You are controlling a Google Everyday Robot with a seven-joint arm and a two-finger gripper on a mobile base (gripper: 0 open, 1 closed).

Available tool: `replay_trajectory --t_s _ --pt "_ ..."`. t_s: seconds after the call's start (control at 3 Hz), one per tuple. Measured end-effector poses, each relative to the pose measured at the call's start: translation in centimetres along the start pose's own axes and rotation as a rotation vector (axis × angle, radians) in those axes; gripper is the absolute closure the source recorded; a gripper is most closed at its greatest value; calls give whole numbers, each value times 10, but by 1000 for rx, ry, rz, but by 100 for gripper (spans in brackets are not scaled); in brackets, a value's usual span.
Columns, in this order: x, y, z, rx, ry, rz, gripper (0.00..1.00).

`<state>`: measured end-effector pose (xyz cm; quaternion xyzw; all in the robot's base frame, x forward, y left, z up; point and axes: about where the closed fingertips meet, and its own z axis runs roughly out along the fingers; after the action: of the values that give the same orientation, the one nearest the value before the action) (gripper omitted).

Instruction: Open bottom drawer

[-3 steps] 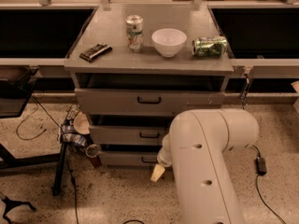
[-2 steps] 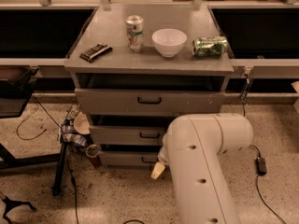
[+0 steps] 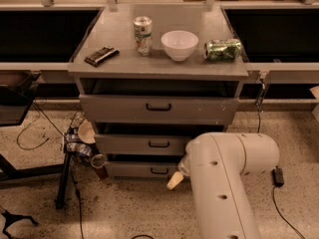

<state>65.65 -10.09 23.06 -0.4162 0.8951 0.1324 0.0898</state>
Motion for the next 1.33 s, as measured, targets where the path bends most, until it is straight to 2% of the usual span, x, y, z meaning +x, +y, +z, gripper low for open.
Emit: replay_trajectory --t_s 0.33,0.67,1.0,1.33 --pt "24 -7 -5 -11 -15 101 0" --pt "38 -7 -14 4 -39 171 0" --pt "40 -6 -13 4 -38 172 0" --pt "40 -4 -17 -12 -88 172 0"
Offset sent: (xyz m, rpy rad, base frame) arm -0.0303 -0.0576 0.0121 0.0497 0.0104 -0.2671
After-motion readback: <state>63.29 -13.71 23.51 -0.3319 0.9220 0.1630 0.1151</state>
